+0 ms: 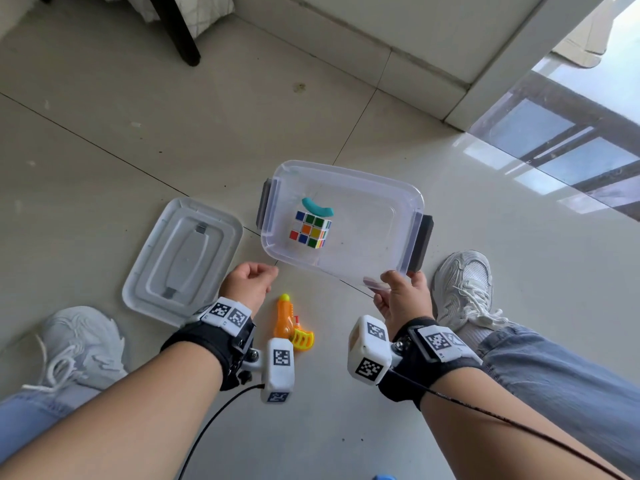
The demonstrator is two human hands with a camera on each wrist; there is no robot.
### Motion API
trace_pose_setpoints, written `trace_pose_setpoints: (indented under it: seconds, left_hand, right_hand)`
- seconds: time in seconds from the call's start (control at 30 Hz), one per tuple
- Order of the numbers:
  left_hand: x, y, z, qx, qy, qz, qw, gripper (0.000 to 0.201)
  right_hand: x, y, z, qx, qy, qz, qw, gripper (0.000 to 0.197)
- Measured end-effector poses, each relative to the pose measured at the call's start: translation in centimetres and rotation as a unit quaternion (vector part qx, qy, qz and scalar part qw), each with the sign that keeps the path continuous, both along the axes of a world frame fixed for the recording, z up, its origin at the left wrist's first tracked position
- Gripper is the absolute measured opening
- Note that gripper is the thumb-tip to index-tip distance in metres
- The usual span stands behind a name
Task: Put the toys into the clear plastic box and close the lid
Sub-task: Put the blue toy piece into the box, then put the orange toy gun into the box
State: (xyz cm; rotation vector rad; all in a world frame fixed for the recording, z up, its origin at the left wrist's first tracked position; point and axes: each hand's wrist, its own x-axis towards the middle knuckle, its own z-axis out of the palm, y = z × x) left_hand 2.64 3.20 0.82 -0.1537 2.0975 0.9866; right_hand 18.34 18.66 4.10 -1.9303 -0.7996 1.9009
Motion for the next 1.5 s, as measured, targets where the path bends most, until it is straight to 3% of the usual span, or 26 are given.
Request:
trace_pose_setpoints:
  seconds: [0.1,0.23,0.5,0.8,0.93,1.0,1.07,1.17,1.3,1.37,1.5]
  left_hand:
    - [1.3,-1.0,-2.0,-0.083,-0.057,-0.023,0.995,0.026]
    - [3.0,-1.4,-3.7,-0.131,-0.111,-0.009,0.985,0.043]
    - [5.3,-0.2,-5.8,-0.107,-0.144,0.099,0.979,0.037]
    - [4.4,-1.6,-4.9,-0.120,-0.116,0.036,0.985,0.038]
    - [3.4,-3.3,-3.3,-0.074,-0.094,-0.002,0.993,0.035]
    - [2.9,-4.3,-2.5,-0.038,-0.097,0.019,0.994,0.034]
    - [2.5,-5.3,-1.6,0.009,-0.123,0.049,0.991,0.035]
    - [1.7,-5.8,0.5,0.073,-0.191,0.066,0.977,0.021]
    - [0.5,-4.5,4.0,0.154,-0.226,0.010,0.962,0.021]
    - [-0.1,-3.8,5.0,0.166,-0.197,0.008,0.966,0.029]
    - [-0.5,-2.4,5.9,0.174,-0.115,0.050,0.977,0.017]
  right_hand:
    - [0.2,0.3,0.0,-0.009,0.009,-0.011,1.000,0.022]
    - [0.0,0.6,0.3,-0.025,0.021,-0.027,0.999,0.023]
    - [-0.3,0.7,-0.3,-0.040,0.021,-0.050,0.998,0.032]
    - [-0.2,-0.3,-0.7,-0.069,0.020,-0.042,0.997,0.024]
    - [-0.2,-1.5,-0.6,-0.096,0.018,-0.036,0.995,0.021]
    - [-0.3,-2.3,-0.6,-0.110,0.023,-0.034,0.993,0.022]
    - [-0.3,-3.2,-0.7,-0.120,0.028,-0.040,0.992,0.023]
    - [-0.2,-4.8,-1.1,-0.142,0.032,-0.047,0.988,0.019]
    - [0.3,-6.8,-1.1,-0.207,0.020,0.003,0.978,0.023]
    - [0.3,-7.3,-0.3,-0.250,0.023,0.048,0.967,0.039]
    - [1.1,-6.8,1.0,-0.344,0.037,0.131,0.929,0.076]
